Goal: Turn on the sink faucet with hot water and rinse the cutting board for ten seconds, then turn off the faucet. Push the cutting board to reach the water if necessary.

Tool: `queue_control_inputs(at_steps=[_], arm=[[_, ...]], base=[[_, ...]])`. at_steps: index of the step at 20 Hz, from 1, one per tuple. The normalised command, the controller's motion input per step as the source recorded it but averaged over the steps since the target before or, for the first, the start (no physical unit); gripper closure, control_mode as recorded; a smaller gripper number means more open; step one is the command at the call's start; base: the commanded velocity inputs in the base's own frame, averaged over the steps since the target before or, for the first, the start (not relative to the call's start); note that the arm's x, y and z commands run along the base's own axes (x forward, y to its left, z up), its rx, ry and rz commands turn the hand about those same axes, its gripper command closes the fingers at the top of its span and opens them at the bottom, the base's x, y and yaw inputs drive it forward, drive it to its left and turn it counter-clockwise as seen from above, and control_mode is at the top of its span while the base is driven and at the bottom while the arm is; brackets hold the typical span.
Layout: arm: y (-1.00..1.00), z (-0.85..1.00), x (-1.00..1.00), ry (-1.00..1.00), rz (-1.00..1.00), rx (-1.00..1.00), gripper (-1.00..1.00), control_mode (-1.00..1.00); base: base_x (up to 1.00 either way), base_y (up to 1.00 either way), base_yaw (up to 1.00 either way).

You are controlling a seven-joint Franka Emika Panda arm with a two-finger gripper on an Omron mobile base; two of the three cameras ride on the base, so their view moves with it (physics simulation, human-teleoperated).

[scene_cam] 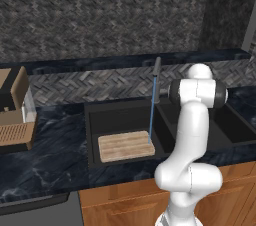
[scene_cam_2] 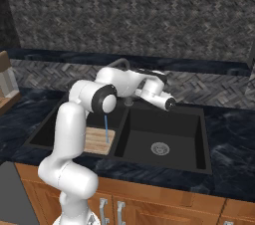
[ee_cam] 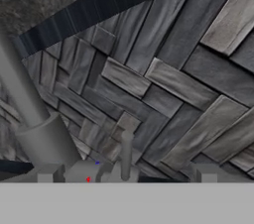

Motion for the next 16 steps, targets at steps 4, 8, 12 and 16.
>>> queue_control_inputs(at_steps=[4, 8, 12, 16], arm=[[0.16, 0.00, 0.00, 0.00, 0.03, 0.00, -1.00, -1.00], [0.08, 0.00, 0.00, 0.00, 0.05, 0.00, -1.00, -1.00], [0.09, 0.00, 0.00, 0.00, 0.04, 0.00, -1.00, -1.00], [0.10, 0.00, 0.00, 0.00, 0.04, 0.00, -1.00, -1.00]], base=[[0.00, 0.00, 0.00], [0.00, 0.00, 0.00], [0.00, 0.00, 0.00], [0.00, 0.00, 0.00]])
